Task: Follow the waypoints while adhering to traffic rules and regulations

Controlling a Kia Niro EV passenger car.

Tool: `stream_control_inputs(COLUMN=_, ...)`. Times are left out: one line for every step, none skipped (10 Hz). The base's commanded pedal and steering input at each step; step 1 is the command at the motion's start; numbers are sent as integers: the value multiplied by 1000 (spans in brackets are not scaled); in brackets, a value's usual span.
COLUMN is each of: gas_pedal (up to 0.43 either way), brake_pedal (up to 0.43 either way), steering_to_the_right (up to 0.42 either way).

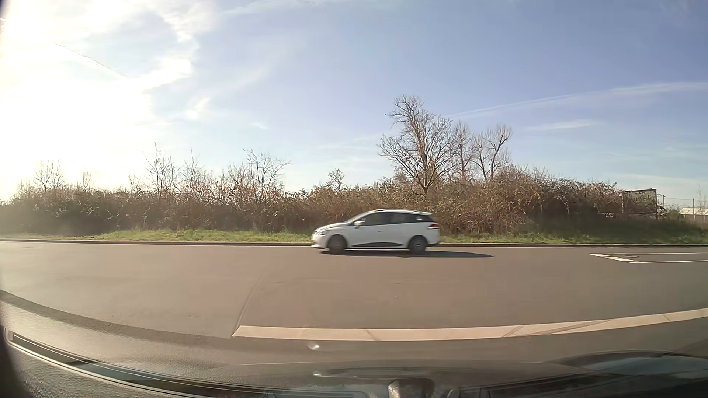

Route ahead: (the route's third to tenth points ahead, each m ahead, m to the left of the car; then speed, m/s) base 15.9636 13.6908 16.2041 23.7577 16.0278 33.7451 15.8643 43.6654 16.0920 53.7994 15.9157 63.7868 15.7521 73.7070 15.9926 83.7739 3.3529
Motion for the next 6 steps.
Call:
stream_control_inputs(gas_pedal=0, brake_pedal=244, steering_to_the_right=-3)
stream_control_inputs(gas_pedal=0, brake_pedal=244, steering_to_the_right=-3)
stream_control_inputs(gas_pedal=0, brake_pedal=238, steering_to_the_right=-5)
stream_control_inputs(gas_pedal=0, brake_pedal=238, steering_to_the_right=-7)
stream_control_inputs(gas_pedal=0, brake_pedal=232, steering_to_the_right=-10)
stream_control_inputs(gas_pedal=0, brake_pedal=238, steering_to_the_right=-10)
